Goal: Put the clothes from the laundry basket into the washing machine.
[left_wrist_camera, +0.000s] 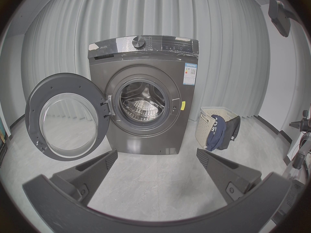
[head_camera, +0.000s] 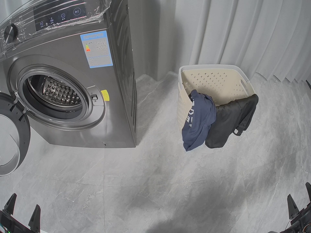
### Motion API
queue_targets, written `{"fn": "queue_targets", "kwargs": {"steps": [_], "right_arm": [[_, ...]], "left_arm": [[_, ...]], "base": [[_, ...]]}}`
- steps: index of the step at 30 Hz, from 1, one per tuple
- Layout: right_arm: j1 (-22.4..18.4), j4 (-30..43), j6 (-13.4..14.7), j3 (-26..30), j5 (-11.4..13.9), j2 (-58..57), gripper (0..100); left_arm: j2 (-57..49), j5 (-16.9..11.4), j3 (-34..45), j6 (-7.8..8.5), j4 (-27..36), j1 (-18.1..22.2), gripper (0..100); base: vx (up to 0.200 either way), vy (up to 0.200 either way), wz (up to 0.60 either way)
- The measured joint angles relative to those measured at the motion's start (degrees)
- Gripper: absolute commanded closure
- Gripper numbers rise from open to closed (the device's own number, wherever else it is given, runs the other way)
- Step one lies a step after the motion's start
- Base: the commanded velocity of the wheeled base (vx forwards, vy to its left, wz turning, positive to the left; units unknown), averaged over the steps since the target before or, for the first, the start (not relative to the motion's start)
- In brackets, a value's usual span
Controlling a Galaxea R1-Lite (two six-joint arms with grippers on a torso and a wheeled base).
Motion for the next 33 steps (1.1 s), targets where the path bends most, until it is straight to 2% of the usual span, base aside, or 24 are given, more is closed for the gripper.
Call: {"fn": "queue_targets", "kwargs": {"steps": [20, 33], "right_arm": [[0.06, 0.05, 0.04, 0.00, 0.00, 0.05, 0], [0.02, 0.00, 0.12, 0.00, -0.07, 0.05, 0]], "left_arm": [[0.00, -0.02, 0.00, -0.02, 0.00, 0.00, 0], [-0.02, -0.02, 0.00, 0.00, 0.02, 0.02, 0]], "base": [[0.000, -0.200, 0.00], [0.000, 0.000, 0.00]]}}
